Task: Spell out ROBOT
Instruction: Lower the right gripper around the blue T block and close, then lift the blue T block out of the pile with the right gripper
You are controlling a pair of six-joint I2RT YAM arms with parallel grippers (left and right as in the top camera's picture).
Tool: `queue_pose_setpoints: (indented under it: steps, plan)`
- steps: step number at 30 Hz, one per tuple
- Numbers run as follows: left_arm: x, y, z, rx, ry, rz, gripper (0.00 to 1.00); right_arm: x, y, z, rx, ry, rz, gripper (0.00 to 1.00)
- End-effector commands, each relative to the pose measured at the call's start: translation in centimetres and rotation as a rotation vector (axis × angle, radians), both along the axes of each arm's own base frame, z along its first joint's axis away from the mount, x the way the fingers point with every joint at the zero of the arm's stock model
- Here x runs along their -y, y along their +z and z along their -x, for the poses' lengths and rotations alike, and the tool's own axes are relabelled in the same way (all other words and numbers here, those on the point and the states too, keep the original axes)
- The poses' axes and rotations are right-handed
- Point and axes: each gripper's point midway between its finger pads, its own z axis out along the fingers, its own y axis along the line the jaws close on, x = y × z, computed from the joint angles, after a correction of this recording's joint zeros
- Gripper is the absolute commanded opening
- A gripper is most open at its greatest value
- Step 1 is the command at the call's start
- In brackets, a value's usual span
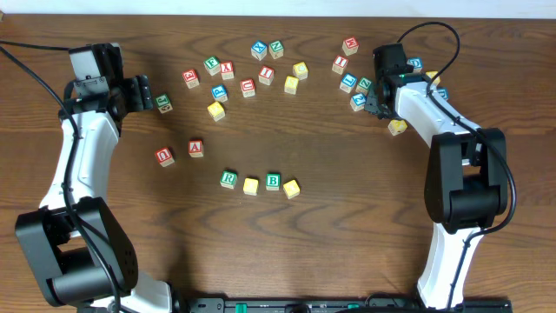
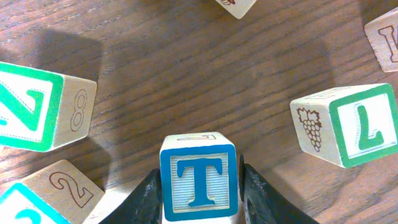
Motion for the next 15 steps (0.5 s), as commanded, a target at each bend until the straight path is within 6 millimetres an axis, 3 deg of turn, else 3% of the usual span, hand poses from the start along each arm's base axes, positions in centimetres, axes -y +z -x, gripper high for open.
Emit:
queue_pose_setpoints:
  steps: [1,4,9,15]
  plan:
    - [-0.18,-0.13,0.07,-0.002,0.000,-0.006,0.91,0.34,0.36,-0.59,0.012,-0.002,0.006,0.36]
    - [-0.18,-0.13,0.07,-0.002,0.000,-0.006,0.91,0.34,0.36,-0.59,0.012,-0.003,0.006,0.33]
    - [-0.18,-0.13,0.07,-0.002,0.000,-0.006,0.91,0.35,0.36,-0.58,0.011,-0.002,0.006,0.19]
    - [-0.18,-0.13,0.08,-0.003,0.000,-0.006,0.91,0.35,0.36,-0.58,0.011,-0.003,0.006,0.21]
